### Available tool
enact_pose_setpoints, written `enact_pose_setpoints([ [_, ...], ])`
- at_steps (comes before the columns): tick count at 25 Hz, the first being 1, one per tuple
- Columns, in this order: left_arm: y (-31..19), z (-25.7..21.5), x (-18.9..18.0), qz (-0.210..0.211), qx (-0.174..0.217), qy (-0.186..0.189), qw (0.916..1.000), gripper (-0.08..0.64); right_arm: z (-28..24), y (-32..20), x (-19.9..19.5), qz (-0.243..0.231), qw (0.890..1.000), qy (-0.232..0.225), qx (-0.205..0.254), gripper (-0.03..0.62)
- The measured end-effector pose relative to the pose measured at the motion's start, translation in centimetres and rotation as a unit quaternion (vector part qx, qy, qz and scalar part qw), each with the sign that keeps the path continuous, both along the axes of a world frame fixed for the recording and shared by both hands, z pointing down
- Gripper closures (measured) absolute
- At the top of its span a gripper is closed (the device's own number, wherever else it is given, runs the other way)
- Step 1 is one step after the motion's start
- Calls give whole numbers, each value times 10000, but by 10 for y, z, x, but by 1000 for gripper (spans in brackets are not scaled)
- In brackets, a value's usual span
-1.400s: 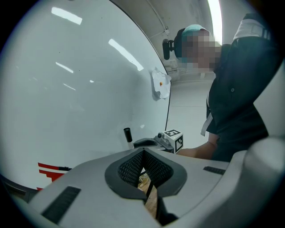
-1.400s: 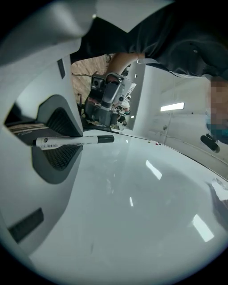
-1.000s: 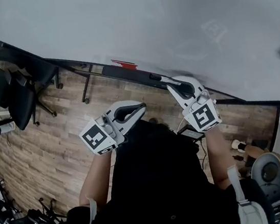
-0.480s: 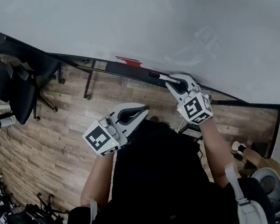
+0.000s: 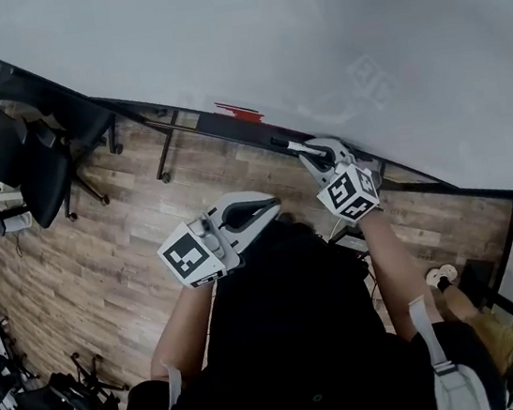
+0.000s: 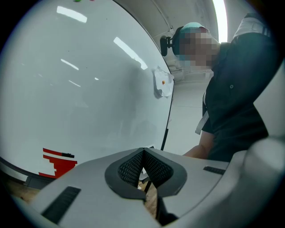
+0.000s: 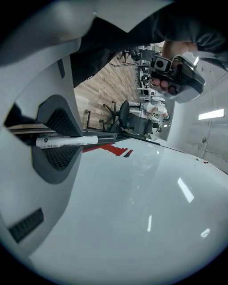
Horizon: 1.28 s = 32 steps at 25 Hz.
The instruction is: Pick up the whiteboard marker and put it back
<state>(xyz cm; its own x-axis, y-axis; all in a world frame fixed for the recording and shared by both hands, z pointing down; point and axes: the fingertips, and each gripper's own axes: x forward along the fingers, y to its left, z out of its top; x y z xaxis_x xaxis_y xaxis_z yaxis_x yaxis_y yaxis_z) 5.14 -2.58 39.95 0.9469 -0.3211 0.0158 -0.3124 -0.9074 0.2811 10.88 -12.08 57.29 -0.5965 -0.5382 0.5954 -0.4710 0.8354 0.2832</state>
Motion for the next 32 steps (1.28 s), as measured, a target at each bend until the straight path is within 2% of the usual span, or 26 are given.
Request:
enact_pose_setpoints([
  [17, 7, 6, -7, -60, -92, 29, 9999, 548, 31, -7, -3, 174, 9996, -17, -240, 523],
  [32, 6, 8, -13, -116, -102, 58, 9999, 548, 38, -13, -4, 268, 9990, -50, -342, 522],
])
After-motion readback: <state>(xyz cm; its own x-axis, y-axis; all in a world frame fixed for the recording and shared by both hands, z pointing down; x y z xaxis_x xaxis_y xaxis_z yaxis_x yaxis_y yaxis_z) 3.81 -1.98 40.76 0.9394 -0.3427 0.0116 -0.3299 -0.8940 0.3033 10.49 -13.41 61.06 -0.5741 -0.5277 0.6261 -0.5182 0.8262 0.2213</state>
